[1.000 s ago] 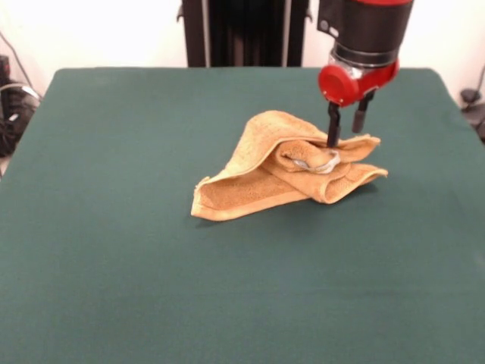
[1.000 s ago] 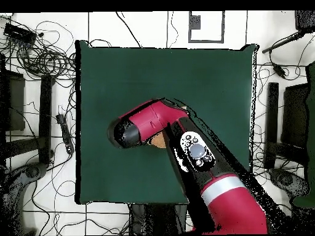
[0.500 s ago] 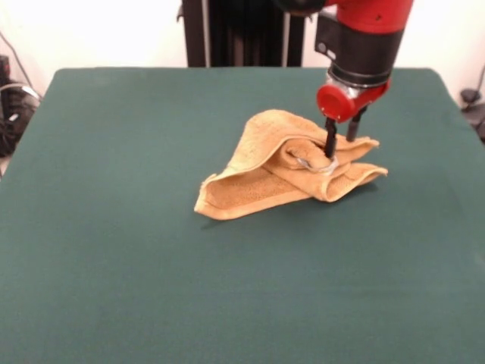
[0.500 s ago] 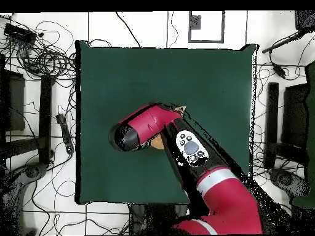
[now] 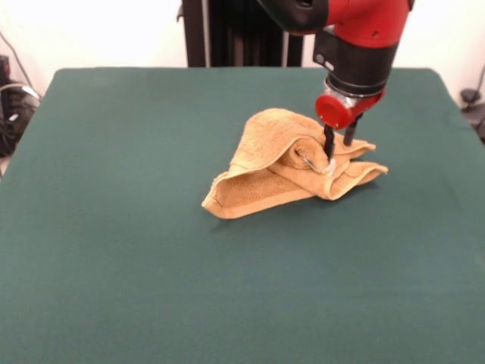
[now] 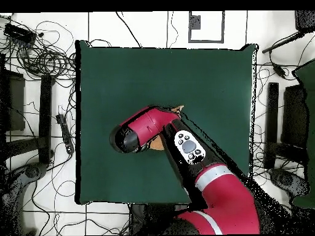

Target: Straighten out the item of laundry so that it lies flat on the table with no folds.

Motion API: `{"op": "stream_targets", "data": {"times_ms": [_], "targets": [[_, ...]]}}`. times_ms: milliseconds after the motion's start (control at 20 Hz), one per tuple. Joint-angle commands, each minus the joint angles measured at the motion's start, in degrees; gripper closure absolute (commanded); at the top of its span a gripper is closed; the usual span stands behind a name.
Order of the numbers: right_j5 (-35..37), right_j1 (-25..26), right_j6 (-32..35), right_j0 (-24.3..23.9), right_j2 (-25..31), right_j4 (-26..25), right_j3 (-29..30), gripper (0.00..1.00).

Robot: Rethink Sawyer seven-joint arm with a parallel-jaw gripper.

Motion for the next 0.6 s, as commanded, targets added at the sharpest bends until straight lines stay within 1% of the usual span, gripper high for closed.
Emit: {"op": "stream_targets", "data": {"times_ms": [50, 450, 600], "targets": [[-0.9, 1.7, -8.6, 1.8, 2.4, -2.1, 1.9, 0.00], [-0.6, 1.7, -5.7, 2.1, 1.6, -1.1, 1.7, 0.00], [-0.9, 2.2, -6.7, 2.6, 1.8, -1.9, 1.2, 0.00]]}}
